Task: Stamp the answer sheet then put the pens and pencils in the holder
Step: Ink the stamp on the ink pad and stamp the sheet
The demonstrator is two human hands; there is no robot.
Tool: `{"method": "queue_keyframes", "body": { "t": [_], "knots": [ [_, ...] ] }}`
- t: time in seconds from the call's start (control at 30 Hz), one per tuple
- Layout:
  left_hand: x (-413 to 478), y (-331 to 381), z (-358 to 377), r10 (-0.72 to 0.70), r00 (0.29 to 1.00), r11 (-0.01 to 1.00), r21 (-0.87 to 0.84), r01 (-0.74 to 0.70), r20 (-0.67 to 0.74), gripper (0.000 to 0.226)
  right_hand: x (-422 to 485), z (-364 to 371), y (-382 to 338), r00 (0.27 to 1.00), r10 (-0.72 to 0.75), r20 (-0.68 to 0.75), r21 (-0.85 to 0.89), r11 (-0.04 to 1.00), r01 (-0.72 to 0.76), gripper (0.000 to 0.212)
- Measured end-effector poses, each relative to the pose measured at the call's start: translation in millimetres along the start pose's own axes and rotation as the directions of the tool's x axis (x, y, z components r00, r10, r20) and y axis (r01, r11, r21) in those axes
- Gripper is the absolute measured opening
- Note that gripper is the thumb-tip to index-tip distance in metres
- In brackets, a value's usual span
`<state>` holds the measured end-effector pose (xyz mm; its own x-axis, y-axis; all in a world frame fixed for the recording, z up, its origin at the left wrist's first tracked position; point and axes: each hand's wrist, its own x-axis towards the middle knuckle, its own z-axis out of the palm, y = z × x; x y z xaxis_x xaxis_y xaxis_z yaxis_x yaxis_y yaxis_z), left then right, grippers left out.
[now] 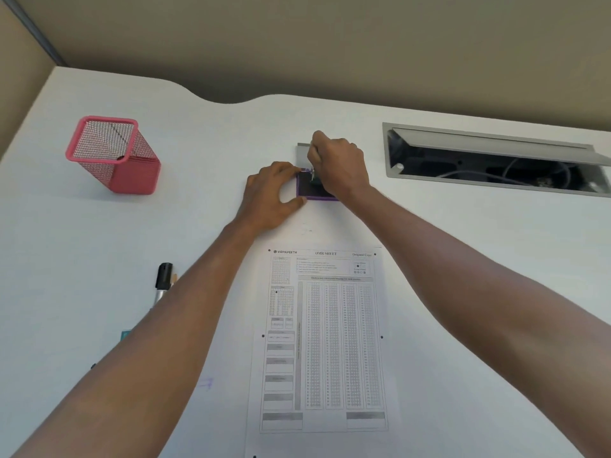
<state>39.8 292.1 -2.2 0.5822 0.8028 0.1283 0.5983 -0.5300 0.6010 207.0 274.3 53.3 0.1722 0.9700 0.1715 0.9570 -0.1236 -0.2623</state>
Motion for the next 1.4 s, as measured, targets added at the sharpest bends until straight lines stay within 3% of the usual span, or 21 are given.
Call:
{"method": "queue_keyframes", "body": {
  "t": [0.57, 0.73, 0.87, 0.93, 1.03, 1.17, 1.3, 1.4],
  "knots": [
    [1, 4, -1, -0.017, 1.0, 1.0, -0.016, 0.016, -0.009, 0.051, -32, 2, -1, 0.997, -0.071, -0.005, 0.005, 0.997, 0.072, 0.007],
    [1, 5, -1, -0.023, 1.0, 0.999, -0.045, 0.022, -0.017, 0.051, -63, 9, -2, 0.98, -0.166, -0.111, -0.068, 0.985, 0.16, 0.007],
    [-1, 8, -4, -0.045, 0.999, 0.996, -0.079, 0.045, -0.009, 0.051, -71, 7, -11, 0.989, -0.088, -0.12, -0.075, 0.994, 0.08, 0.017],
    [-1, 9, -6, -0.053, 0.999, 0.995, -0.081, 0.052, -0.001, 0.052, -72, 1, -12, 0.995, 0.043, -0.092, -0.004, 0.999, -0.043, 0.014],
    [-2, 11, -10, -0.064, 0.997, 0.994, -0.084, 0.067, 0.039, 0.057, -82, -17, -9, 0.959, 0.257, -0.117, 0.276, 0.936, -0.217, 0.024],
    [-2, 13, -17, -0.113, 0.986, 0.984, -0.121, 0.128, 0.121, 0.075, -111, -36, -10, 0.909, 0.384, -0.162, 0.592, 0.775, -0.222, 0.02],
    [-10, 10, -22, -0.159, 0.972, 0.961, -0.197, 0.193, 0.174, 0.077, -148, -54, -20, 0.88, 0.473, -0.046, 0.772, 0.576, -0.269, 0.015],
    [-25, 11, -27, -0.177, 0.97, 0.96, -0.19, 0.208, 0.168, 0.07, -176, -70, -31, 0.88, 0.469, -0.075, 0.778, 0.58, -0.243, 0.019]
  ]
}}
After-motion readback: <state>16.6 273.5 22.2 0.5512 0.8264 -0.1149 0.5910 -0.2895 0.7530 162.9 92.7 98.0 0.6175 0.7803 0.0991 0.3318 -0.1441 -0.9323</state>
